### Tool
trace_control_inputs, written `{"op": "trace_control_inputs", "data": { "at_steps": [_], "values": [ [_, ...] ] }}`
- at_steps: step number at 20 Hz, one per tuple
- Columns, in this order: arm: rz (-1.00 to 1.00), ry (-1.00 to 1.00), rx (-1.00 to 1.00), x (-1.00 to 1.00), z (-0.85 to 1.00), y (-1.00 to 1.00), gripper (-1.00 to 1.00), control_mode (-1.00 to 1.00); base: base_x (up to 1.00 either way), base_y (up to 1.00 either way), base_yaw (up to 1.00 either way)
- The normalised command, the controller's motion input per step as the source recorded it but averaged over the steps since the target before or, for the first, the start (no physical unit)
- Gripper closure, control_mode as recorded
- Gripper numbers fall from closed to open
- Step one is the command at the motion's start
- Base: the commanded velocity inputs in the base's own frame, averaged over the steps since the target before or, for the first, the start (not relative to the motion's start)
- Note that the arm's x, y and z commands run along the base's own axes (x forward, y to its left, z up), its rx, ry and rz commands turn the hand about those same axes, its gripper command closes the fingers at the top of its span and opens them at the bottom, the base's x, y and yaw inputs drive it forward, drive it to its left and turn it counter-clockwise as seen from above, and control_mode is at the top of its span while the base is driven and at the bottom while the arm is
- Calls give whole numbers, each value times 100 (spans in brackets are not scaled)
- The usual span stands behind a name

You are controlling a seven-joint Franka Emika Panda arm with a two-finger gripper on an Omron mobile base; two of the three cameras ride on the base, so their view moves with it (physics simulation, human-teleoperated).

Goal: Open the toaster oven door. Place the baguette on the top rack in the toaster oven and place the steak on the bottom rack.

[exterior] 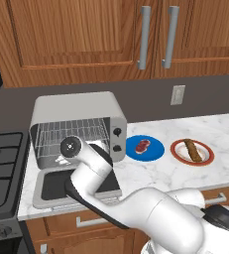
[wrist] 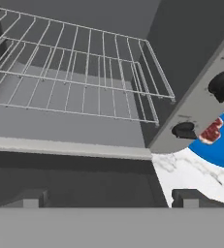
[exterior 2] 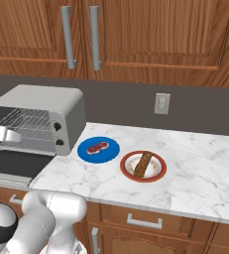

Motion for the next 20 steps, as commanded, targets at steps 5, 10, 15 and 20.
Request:
{"op": "trace_control_inputs", "data": {
  "at_steps": [5,10,15,20],
  "values": [
    [-14,0,0,20,-3,0,-100,-100,0,0,0],
    [-7,-4,0,12,-8,2,-100,-100,0,0,0],
    [-1,-1,0,7,-1,3,-100,-100,0,0,0],
    [4,-10,0,0,-5,0,-100,-100,0,0,0]
  ]
}}
